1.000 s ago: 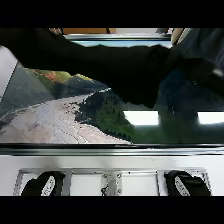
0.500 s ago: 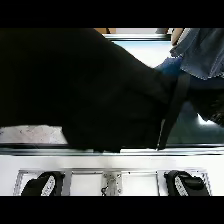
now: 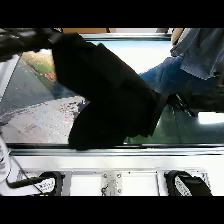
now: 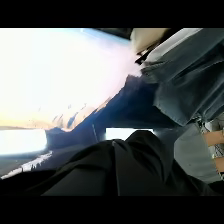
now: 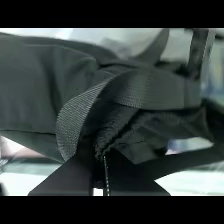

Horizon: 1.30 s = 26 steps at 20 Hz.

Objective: Fold the clothes and pants, and hang the long-sleeved shirts on hangers.

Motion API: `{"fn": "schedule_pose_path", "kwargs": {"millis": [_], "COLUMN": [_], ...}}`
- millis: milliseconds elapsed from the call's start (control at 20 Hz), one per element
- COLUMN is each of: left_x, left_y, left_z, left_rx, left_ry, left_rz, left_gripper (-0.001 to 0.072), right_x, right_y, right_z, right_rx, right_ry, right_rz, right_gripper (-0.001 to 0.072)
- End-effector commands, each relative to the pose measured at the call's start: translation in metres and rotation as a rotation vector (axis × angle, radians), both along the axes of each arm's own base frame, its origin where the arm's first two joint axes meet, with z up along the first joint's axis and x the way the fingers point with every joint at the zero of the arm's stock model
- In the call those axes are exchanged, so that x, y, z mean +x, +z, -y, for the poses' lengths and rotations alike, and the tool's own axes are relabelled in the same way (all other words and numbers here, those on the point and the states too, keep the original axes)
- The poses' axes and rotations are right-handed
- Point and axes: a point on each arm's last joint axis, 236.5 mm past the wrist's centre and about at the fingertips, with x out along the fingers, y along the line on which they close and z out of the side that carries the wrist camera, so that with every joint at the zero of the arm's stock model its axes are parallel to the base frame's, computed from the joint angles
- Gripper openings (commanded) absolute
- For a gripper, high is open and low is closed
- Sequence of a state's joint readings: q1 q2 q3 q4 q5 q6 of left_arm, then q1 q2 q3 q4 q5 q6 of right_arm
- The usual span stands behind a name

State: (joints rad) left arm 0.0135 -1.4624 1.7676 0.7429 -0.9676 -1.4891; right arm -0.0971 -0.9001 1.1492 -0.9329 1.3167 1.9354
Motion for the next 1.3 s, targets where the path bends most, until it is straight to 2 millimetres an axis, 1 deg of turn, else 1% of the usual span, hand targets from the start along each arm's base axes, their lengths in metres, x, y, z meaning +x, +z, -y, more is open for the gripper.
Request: {"fn": "schedule_pose_path", "kwargs": {"millis": [0, 50, 100, 200, 250, 300, 400, 500, 550, 650, 750, 850, 950, 1050, 1150, 1200, 1250], "left_x": [0.036, 0.037, 0.037, 0.031, 0.025, 0.016, -0.008, -0.039, -0.057, -0.093, -0.131, -0.161, -0.181, -0.194, -0.206, -0.211, -0.214], "left_y": [-0.074, -0.086, -0.092, -0.095, -0.093, -0.091, -0.093, -0.111, -0.125, -0.16, -0.202, -0.241, -0.277, -0.309, -0.334, -0.344, -0.35], "left_z": [0.023, 0.024, 0.024, 0.017, 0.012, 0.006, -0.009, -0.026, -0.028, -0.028, -0.023, -0.024, -0.03, -0.036, -0.036, -0.036, -0.035], "left_rx": [-0.019, -0.018, -0.016, -0.01, -0.002, 0.014, 0.106, 0.244, 0.279, 0.292, 0.294, 0.295, 0.295, 0.295, 0.294, 0.297, 0.296], "left_ry": [-0.014, -0.019, -0.025, -0.038, -0.049, -0.061, -0.061, -0.033, -0.034, -0.038, -0.051, -0.04, -0.003, 0.03, 0.03, 0.019, 0.01], "left_rz": [-0.118, -0.145, -0.162, -0.189, -0.201, -0.214, -0.235, -0.266, -0.294, -0.364, -0.449, -0.513, -0.558, -0.604, -0.671, -0.707, -0.734], "left_gripper": [0.0008, 0.0008, 0.0008, 0.0008, 0.0008, 0.0008, 0.0008, 0.0008, 0.0008, 0.0008, 0.0008, 0.0008, 0.0008, 0.0008, 0.0008, 0.0008, 0.0008], "right_x": [0.058, 0.068, 0.076, 0.082, 0.079, 0.073, 0.051, 0.023, 0.009, -0.015, -0.039, -0.067, -0.093, -0.116, -0.132, -0.138, -0.142], "right_y": [-0.053, -0.061, -0.066, -0.064, -0.061, -0.06, -0.062, -0.07, -0.075, -0.09, -0.113, -0.142, -0.165, -0.186, -0.2, -0.204, -0.207], "right_z": [0.015, 0.017, 0.02, 0.023, 0.026, 0.029, 0.039, 0.048, 0.05, 0.044, 0.036, 0.028, 0.019, 0.011, 0.006, 0.005, 0.004], "right_rx": [-0.033, -0.044, -0.06, -0.076, -0.098, -0.134, -0.243, -0.368, -0.412, -0.429, -0.422, -0.409, -0.404, -0.409, -0.417, -0.42, -0.421], "right_ry": [-0.034, -0.033, -0.03, -0.033, -0.021, -0.006, 0.041, 0.105, 0.134, 0.18, 0.208, 0.235, 0.273, 0.324, 0.369, 0.382, 0.392], "right_rz": [-0.025, -0.016, 0.003, 0.035, 0.047, 0.048, 0.024, -0.025, -0.052, -0.1, -0.154, -0.232, -0.296, -0.353, -0.393, -0.405, -0.415], "right_gripper": [0.0014, 0.0014, 0.0014, 0.0014, 0.0014, 0.0014, 0.0014, 0.0014, 0.0014, 0.0014, 0.0014, 0.0014, 0.0015, 0.0015, 0.0015, 0.0015, 0.0015]}}
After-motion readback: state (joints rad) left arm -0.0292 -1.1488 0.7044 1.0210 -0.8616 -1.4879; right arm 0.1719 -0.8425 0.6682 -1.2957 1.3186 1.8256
